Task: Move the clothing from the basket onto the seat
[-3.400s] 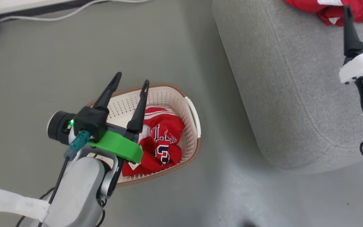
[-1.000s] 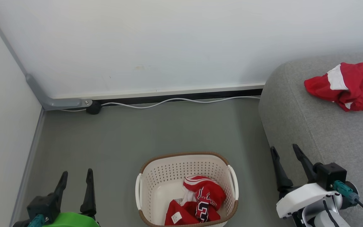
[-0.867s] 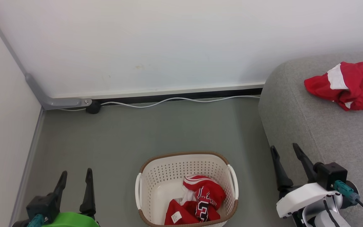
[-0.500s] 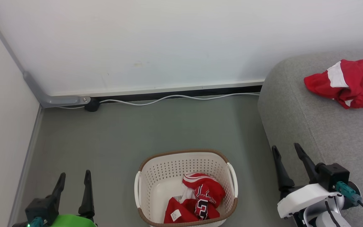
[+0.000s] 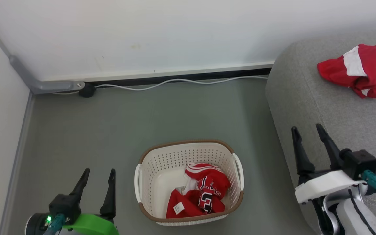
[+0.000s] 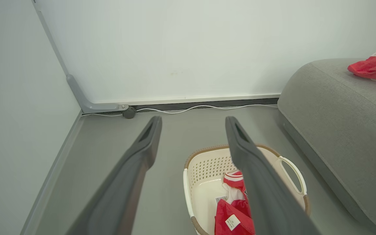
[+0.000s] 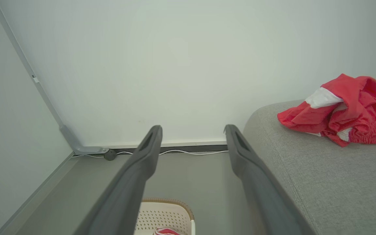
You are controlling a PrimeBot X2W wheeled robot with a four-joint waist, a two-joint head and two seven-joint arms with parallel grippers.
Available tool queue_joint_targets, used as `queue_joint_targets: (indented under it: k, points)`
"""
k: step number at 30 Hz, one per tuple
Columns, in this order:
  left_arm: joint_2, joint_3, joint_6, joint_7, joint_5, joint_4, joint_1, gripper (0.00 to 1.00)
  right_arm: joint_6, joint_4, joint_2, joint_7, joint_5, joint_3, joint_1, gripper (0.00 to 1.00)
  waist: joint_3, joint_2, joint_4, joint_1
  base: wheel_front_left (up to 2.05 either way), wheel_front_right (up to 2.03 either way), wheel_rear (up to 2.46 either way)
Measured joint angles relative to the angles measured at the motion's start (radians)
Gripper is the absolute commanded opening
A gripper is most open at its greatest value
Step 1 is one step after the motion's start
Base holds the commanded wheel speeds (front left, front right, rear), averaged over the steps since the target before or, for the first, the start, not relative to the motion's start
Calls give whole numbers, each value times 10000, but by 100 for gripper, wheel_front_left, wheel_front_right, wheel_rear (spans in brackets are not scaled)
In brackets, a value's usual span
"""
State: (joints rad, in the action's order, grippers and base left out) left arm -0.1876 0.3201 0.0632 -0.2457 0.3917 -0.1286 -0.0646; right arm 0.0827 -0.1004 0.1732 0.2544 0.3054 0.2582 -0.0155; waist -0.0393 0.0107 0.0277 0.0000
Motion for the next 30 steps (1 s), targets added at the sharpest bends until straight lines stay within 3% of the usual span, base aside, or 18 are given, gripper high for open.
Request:
queue_joint_targets:
  k: [11, 21, 30]
  points:
    - [222, 780, -374, 426, -493, -316, 1197, 100, 86, 587, 138, 0, -88, -382, 1578, 100, -1223, 0, 258, 0, 0, 0, 0]
    - [880, 1732, -727, 965, -1005, -1340, 2701, 100, 90, 938, 387, -188, -105, -800, 3298, 100, -2713, 0, 758, 0, 0, 0, 0]
    - [1060, 2173, -907, 1216, -1267, -2334, 3761, 100, 65, 1127, 414, -278, -104, -869, 4523, 100, -3983, 0, 1157, 1, 0, 0, 0]
